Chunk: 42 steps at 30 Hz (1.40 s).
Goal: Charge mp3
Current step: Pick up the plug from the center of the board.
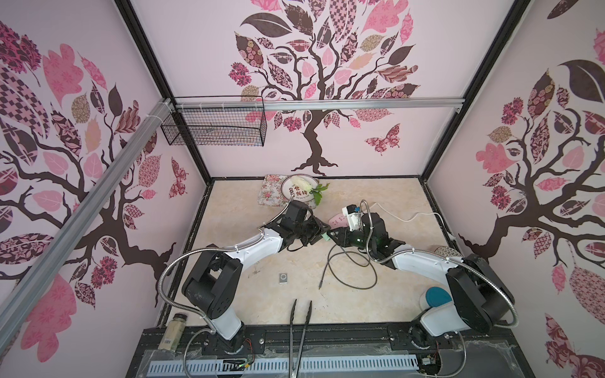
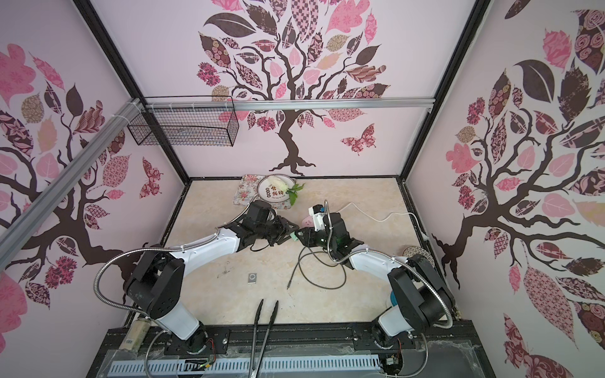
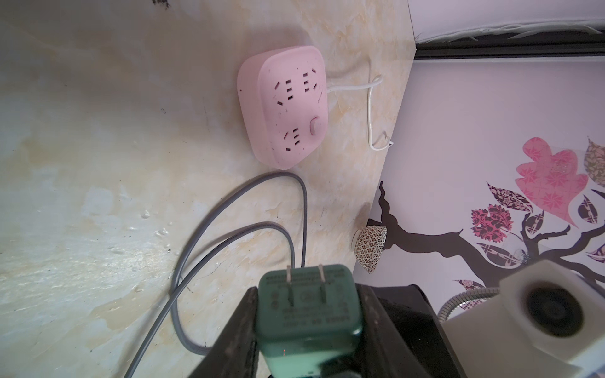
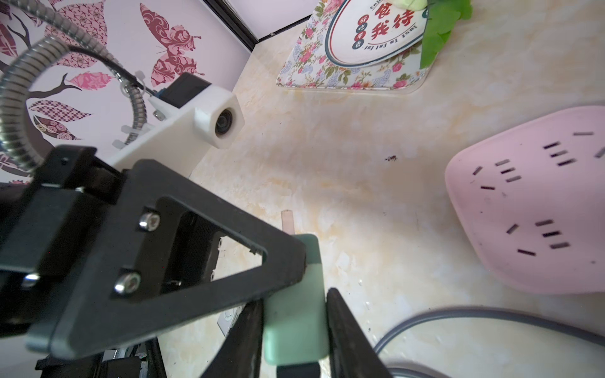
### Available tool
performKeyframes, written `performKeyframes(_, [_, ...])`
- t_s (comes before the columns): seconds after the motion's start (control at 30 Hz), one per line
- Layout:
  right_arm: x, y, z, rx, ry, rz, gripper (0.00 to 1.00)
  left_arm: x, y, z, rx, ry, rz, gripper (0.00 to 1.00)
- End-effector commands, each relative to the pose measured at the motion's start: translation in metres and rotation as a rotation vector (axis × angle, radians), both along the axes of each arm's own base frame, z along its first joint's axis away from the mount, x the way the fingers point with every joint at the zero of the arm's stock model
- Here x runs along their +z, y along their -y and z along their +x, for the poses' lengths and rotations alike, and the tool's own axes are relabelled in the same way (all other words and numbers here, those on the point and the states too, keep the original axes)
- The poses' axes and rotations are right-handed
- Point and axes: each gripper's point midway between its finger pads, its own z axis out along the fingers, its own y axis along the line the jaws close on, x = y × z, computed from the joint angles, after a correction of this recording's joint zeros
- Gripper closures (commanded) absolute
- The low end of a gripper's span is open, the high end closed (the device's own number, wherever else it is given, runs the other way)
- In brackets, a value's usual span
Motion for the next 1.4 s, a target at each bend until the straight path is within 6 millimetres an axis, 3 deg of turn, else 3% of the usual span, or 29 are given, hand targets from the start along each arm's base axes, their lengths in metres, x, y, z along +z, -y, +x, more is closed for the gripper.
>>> performKeyframes(0.0, [0.003, -0.010, 0.007, -0.002, 0.008, 0.005, 0.66, 0.018, 0.009, -0.005, -0.008, 0.034, -0.079, 0.72])
performKeyframes(0.23, [-0.007, -0.018, 0.000, 0.016, -0.006, -0.032, 0.55, 0.020, 0.006, -0.002, 0.027, 0.048, -0.087, 0.73])
performKeyframes(0.4, [-0.002, -0.008, 0.002, -0.039, 0.019, -0.036, 0.67, 0.023, 0.008, -0.001, 0.018, 0.051, -0.092, 0.74])
performKeyframes(0.6, [0.019, 0.001, 0.004, -0.098, 0.079, 0.001, 0.59, 0.019, 0.004, 0.000, 0.034, 0.043, -0.091, 0.74])
performKeyframes(0.7, [0.023, 0.003, 0.004, -0.111, 0.094, 0.023, 0.60, 0.020, 0.006, -0.001, 0.029, 0.041, -0.096, 0.74])
performKeyframes(0.87, [0.014, -0.004, 0.002, -0.072, 0.063, 0.018, 0.75, 0.022, 0.005, 0.000, 0.033, 0.044, -0.103, 0.74])
performKeyframes(1.07, [0.002, -0.012, -0.001, -0.033, 0.010, 0.019, 0.70, 0.023, 0.006, 0.001, 0.040, 0.046, -0.114, 0.75])
performKeyframes(1.13, [0.001, -0.010, 0.000, -0.043, 0.011, 0.011, 0.76, 0.024, 0.007, 0.001, 0.037, 0.047, -0.121, 0.74])
performKeyframes(1.27, [-0.001, -0.002, 0.009, -0.080, 0.001, -0.103, 0.97, 0.024, 0.000, 0.004, 0.046, 0.067, -0.085, 0.53])
performKeyframes(1.37, [0.004, 0.008, 0.016, -0.086, -0.029, -0.269, 1.00, 0.022, -0.030, 0.012, 0.084, 0.086, 0.012, 0.42])
